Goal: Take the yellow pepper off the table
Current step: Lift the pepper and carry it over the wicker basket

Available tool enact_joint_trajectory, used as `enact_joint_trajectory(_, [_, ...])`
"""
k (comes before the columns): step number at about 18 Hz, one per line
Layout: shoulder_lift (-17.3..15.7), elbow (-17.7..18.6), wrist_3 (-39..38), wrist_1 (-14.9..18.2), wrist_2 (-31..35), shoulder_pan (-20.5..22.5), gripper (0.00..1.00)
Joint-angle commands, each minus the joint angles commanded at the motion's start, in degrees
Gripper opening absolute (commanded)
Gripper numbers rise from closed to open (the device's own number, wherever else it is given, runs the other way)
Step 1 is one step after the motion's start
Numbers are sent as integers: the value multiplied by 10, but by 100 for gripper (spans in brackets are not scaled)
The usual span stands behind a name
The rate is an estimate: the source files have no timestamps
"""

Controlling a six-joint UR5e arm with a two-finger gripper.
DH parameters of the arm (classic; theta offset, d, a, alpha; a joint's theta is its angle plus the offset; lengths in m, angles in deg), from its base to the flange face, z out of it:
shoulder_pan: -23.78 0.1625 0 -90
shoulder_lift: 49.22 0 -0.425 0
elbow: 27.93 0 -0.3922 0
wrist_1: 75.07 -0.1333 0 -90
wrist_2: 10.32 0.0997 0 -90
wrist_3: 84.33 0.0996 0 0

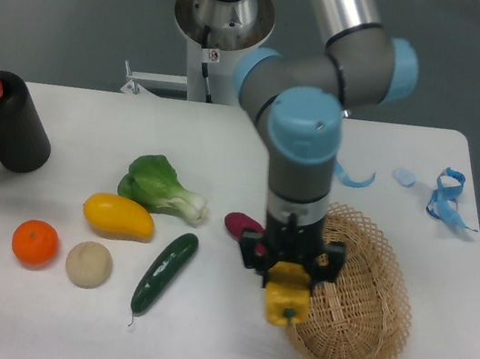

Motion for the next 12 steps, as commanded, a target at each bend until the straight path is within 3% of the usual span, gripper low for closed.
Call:
enact_joint_trajectory(3, [-17, 16, 1, 4, -1, 12, 51])
enact_joint_trajectory(12, [-19, 19, 1, 3, -4, 14, 51])
